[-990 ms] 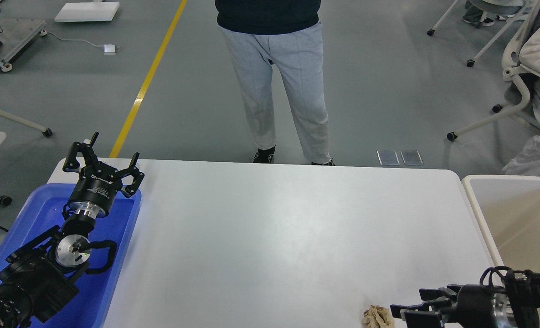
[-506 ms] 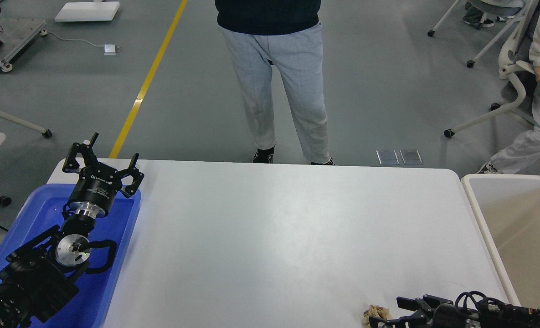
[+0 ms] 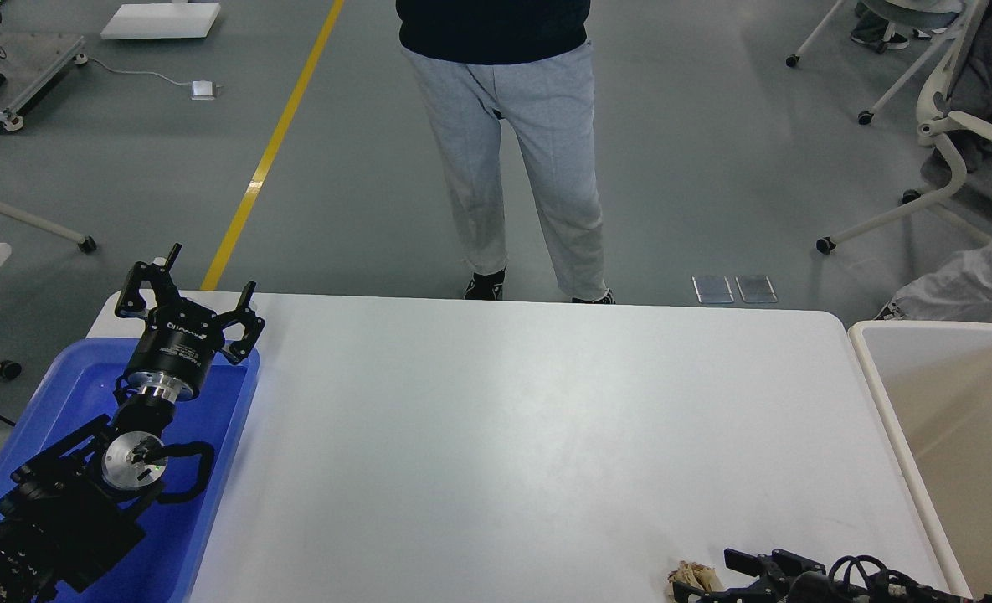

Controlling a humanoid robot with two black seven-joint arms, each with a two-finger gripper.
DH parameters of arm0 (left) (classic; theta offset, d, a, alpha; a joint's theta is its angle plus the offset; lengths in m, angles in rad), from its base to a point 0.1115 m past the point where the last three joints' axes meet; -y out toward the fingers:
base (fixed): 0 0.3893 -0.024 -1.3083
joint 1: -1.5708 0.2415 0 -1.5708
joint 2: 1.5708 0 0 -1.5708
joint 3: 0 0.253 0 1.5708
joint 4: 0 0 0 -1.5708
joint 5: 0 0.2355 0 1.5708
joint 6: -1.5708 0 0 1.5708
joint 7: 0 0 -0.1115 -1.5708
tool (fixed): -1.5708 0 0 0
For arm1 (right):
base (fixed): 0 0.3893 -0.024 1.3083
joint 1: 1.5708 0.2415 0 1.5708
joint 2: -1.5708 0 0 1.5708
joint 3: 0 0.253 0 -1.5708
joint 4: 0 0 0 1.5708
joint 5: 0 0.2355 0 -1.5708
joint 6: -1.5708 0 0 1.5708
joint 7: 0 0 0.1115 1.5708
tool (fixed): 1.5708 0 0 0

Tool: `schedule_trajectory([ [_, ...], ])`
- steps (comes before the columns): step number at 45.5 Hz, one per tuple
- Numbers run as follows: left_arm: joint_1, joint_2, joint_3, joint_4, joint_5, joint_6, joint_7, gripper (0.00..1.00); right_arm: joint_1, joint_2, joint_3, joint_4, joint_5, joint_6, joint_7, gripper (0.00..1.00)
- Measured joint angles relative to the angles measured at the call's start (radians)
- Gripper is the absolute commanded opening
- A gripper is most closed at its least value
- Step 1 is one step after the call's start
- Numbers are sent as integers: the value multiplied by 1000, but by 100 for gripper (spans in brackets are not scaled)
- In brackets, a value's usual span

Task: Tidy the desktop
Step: 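Close the right gripper on the crumpled tan wrapper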

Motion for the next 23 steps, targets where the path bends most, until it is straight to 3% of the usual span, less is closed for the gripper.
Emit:
schedule_trajectory([
  [23,0,0,0,0,0,0,0,100,-11,46,-33,-82,-1,-78,11,98],
])
